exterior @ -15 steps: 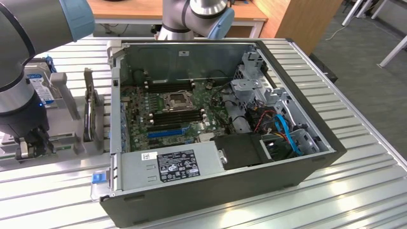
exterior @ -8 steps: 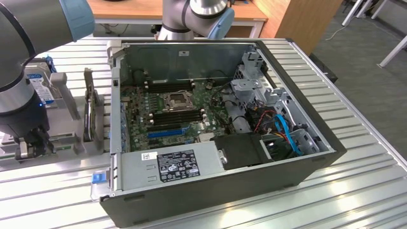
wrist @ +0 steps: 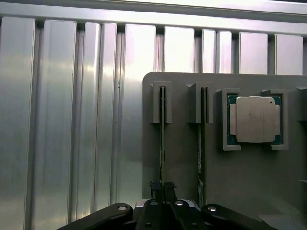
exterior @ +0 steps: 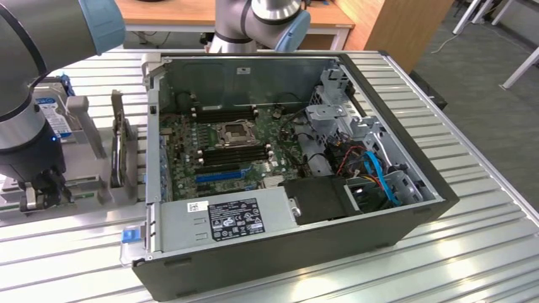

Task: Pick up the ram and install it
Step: 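Pick up the ram and move it above insertion slot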

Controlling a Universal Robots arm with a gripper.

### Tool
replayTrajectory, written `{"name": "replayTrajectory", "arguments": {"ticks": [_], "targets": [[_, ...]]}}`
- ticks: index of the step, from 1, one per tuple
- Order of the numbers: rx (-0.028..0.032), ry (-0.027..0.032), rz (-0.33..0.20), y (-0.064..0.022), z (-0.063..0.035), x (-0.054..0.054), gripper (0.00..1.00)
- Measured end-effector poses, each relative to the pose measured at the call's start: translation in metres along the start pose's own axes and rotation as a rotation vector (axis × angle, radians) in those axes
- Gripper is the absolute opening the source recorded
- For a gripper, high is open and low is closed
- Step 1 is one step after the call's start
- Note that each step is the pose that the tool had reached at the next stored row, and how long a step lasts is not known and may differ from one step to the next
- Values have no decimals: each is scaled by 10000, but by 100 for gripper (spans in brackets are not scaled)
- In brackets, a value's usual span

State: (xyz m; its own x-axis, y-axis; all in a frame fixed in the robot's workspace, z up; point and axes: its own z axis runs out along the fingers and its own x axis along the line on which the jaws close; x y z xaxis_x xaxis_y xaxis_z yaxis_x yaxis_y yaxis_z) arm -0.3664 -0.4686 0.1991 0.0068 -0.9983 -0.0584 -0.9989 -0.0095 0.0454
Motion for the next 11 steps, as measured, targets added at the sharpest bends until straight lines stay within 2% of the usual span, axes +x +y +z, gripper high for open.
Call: {"name": "replayTrajectory", "arguments": {"ticks": [2,4,11], "targets": [[-1,-1,0,1,-31,-2,12],[0,-1,1,6,-131,-8,12],[0,0,3,10,-236,-14,12]]}}
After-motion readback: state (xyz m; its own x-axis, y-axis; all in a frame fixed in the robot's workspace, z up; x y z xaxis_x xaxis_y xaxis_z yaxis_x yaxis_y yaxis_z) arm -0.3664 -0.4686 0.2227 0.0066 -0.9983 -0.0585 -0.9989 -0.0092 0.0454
